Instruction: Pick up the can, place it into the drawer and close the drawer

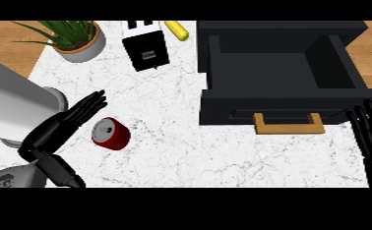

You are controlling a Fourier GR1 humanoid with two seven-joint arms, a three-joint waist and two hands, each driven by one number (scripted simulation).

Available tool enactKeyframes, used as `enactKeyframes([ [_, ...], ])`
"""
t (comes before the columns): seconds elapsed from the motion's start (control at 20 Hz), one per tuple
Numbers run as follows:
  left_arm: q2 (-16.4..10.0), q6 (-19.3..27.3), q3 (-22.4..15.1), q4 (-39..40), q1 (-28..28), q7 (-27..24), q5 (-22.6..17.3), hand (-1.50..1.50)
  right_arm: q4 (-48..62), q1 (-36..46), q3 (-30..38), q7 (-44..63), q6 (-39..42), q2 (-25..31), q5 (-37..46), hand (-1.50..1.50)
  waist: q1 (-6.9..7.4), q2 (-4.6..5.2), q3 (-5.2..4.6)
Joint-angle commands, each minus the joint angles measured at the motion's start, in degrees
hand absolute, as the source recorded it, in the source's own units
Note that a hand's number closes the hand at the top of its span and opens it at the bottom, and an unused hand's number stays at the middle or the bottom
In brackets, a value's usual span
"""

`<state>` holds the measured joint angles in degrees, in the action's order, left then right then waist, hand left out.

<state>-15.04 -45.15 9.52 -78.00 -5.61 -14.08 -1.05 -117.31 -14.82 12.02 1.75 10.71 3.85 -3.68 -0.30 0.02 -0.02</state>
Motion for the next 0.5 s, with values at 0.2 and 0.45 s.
enactKeyframes([
  [0.2, 0.2, 3.7, -2.8, 11.9, -2.7, -12.0, 9.6, -1.50, -0.2, 1.5, 1.1, 1.1, 0.3, -0.3, 0.0, -1.50, 0.02, 0.00, 0.00],
  [0.45, -4.2, 3.5, -1.8, 22.4, -6.2, -19.9, 11.9, -1.50, -2.4, -0.6, 0.2, 1.4, 1.0, -1.3, 0.3, -1.50, -0.22, 0.03, -0.02],
])
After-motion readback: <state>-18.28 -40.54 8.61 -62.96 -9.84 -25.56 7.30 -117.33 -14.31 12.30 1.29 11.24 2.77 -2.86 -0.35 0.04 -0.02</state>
